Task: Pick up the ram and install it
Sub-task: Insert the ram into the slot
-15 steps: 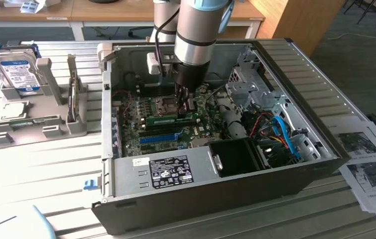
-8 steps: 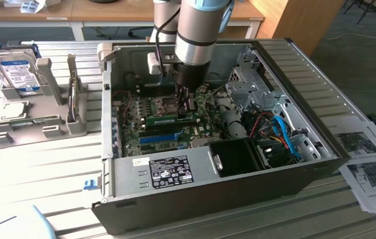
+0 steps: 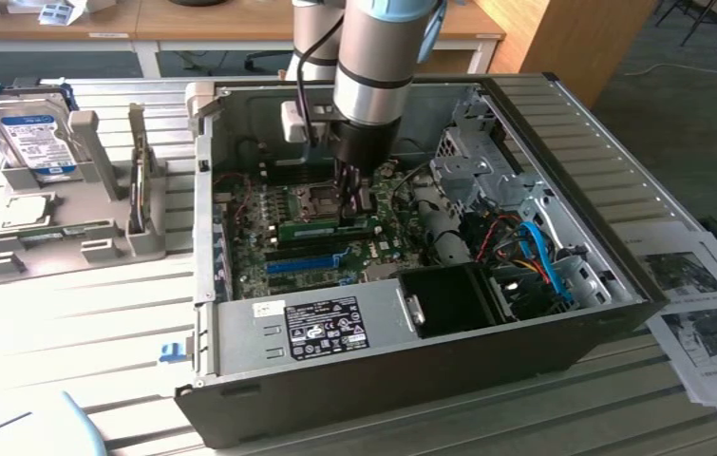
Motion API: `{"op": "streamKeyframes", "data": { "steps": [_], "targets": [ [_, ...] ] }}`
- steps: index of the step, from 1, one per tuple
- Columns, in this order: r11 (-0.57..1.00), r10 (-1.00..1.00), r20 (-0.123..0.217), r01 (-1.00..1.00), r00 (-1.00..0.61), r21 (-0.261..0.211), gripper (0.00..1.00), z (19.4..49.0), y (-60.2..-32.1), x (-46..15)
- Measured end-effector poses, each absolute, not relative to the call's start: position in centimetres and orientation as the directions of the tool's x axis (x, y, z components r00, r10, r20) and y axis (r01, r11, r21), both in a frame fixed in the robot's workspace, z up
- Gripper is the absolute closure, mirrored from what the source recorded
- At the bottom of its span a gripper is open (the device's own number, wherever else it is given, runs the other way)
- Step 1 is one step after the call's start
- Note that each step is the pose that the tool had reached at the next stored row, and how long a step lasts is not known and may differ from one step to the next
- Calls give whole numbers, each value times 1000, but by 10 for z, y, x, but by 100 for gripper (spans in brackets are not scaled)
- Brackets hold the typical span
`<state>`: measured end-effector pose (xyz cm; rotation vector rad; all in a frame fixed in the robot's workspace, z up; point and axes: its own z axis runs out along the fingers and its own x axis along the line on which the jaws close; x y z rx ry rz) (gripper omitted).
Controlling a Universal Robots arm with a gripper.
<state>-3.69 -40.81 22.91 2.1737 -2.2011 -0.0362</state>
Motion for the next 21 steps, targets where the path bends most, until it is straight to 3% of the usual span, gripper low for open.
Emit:
{"op": "streamKeyframes", "data": {
  "steps": [21],
  "targets": [
    [13, -1000, 18, -999, -12, 50, 89, 223, -408, -37]
  ]
}}
